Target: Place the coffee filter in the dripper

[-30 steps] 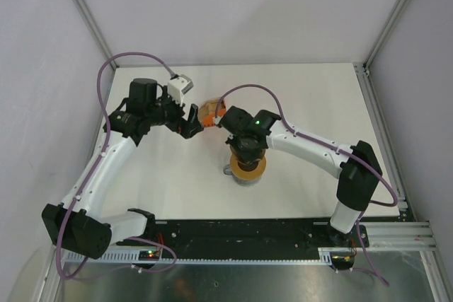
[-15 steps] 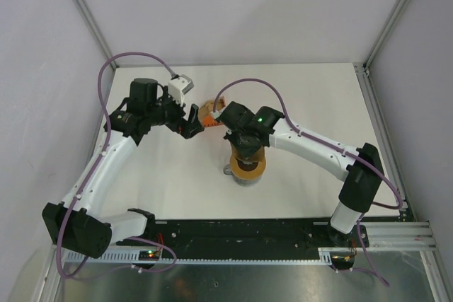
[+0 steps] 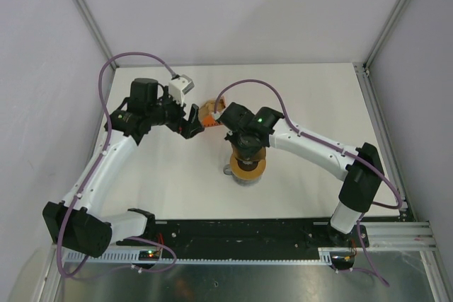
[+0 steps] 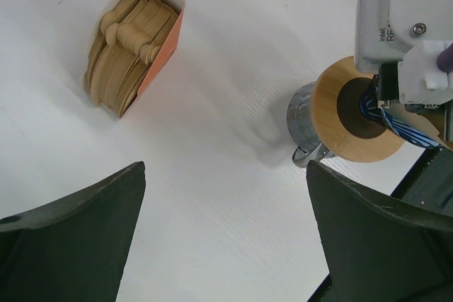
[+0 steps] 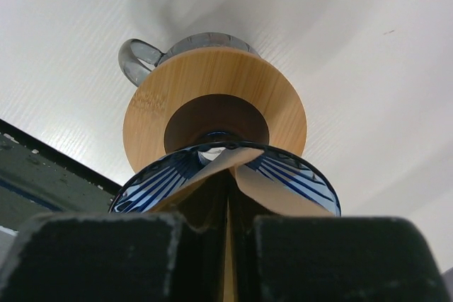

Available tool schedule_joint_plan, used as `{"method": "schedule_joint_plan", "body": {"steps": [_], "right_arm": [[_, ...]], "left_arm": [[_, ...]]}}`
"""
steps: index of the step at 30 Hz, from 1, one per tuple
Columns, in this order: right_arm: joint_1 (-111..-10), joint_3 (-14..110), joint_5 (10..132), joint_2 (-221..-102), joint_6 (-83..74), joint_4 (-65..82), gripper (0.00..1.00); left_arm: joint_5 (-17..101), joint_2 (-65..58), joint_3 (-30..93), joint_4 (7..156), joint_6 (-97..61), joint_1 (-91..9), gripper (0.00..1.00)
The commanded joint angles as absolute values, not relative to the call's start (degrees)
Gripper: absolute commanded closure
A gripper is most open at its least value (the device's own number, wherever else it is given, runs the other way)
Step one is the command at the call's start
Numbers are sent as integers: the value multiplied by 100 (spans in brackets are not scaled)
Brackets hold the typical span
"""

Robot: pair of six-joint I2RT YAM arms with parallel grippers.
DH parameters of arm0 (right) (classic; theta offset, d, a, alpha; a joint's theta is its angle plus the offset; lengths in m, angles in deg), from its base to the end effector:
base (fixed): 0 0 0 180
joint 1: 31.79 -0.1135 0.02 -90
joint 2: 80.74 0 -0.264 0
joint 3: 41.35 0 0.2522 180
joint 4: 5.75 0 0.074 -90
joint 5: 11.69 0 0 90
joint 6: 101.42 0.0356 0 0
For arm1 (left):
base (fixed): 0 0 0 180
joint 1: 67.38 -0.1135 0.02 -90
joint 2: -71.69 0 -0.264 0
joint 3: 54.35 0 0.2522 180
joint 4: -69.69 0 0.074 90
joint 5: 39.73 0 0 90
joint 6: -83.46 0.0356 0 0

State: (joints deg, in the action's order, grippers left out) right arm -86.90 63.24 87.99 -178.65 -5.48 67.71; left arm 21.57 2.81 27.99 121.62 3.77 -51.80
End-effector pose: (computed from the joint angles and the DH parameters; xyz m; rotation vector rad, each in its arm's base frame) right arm 0.2050 0.2835 0.3041 -1.0834 2.4812 0.0850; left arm 0.2387 -0.0843 0.3530 0.7564 2.0800 -0.6101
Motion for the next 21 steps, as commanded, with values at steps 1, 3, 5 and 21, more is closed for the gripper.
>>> {"method": "schedule_joint_plan", "body": {"steps": [1,3,5,21], "right_arm": [[-8719,6371,8887,-17768,-553,6760,90],[-8739,6430,8915,-17757,-551,6784,84],[-8759,6517,8922,-17704,-559,6799,76],[-8605,6796,8711,-17272,-713,6797,56]], "left_arm": [[2057,301,2886,12033,331,-5223,0],[2052,293,2885,12035,342,-5221,0],[2040,295,2882,12036,340,-5218,0],[1624,263,2924,12052,280,-5047,7]]}}
